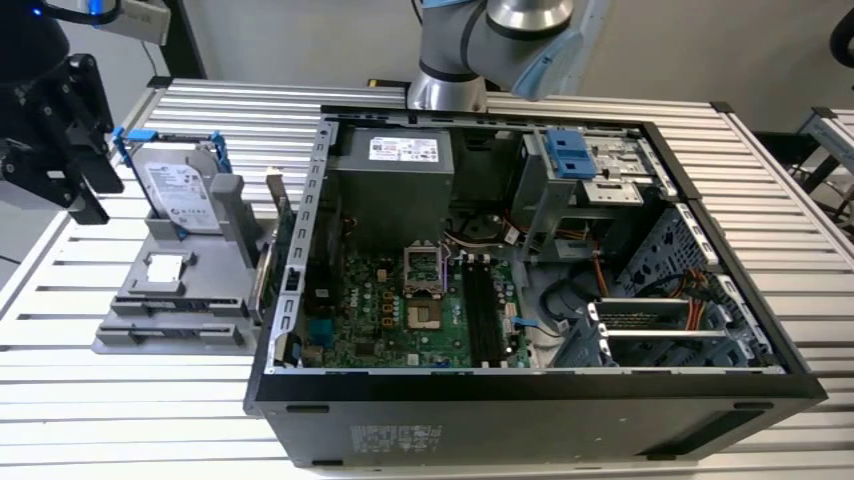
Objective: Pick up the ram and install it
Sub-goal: 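Pick up the ram and move it above insertion slot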
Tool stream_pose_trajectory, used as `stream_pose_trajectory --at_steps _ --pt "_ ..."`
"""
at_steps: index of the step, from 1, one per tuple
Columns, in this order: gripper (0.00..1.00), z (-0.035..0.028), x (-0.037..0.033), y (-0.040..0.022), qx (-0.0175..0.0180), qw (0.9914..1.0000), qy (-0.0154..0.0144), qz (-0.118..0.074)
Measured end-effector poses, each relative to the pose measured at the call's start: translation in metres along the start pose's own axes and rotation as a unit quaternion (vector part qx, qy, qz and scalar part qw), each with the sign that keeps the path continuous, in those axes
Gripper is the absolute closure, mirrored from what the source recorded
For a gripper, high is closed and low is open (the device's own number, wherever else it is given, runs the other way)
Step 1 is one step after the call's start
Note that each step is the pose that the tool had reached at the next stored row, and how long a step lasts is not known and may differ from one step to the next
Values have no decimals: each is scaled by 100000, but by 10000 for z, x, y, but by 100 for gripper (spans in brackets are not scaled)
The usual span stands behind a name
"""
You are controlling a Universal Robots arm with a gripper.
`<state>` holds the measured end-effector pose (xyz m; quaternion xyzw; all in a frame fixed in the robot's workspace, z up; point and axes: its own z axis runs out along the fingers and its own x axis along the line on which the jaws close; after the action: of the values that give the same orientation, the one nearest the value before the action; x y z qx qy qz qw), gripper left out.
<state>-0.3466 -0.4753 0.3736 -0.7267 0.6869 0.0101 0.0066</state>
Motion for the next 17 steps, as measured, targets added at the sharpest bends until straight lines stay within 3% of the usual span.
stream_pose_trajectory --at_steps 5,9,17 --pt "0 90 2 0 -40 99981 -22 1960" --pt "0 147 3 0 -15 99866 -26 5173" --pt "0 281 6 -1 -6 99844 -18 5590"
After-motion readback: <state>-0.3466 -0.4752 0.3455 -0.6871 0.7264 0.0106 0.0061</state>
